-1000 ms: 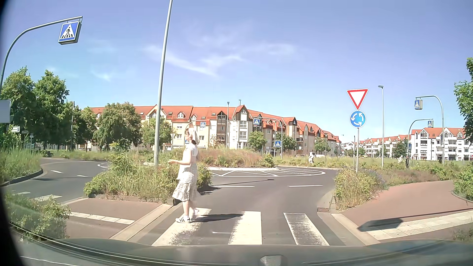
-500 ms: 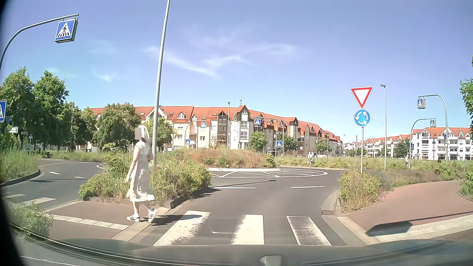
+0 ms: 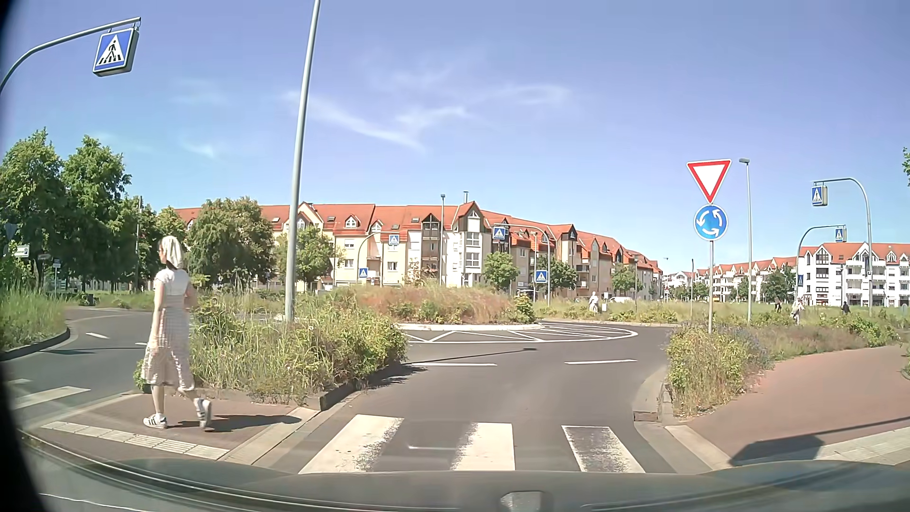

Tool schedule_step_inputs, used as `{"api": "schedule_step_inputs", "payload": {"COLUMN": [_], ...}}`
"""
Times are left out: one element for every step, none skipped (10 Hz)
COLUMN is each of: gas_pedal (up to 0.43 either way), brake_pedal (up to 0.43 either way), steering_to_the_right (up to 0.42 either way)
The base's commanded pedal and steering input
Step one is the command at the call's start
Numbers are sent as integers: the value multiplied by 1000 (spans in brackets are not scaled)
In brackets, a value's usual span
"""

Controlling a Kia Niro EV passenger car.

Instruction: Follow the waypoints while adhering to traffic rules and regulations

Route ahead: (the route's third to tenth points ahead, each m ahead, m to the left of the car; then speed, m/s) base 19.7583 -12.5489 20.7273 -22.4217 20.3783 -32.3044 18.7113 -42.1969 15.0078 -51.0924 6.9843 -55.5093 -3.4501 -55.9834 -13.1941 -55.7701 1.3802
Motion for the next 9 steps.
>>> {"api": "schedule_step_inputs", "payload": {"gas_pedal": [150,150,150,150,150,150,150,150,150], "brake_pedal": [30,30,30,30,30,30,30,30,30], "steering_to_the_right": [-43,-42,-42,-42,-41,-38,-33,-25,-17]}}
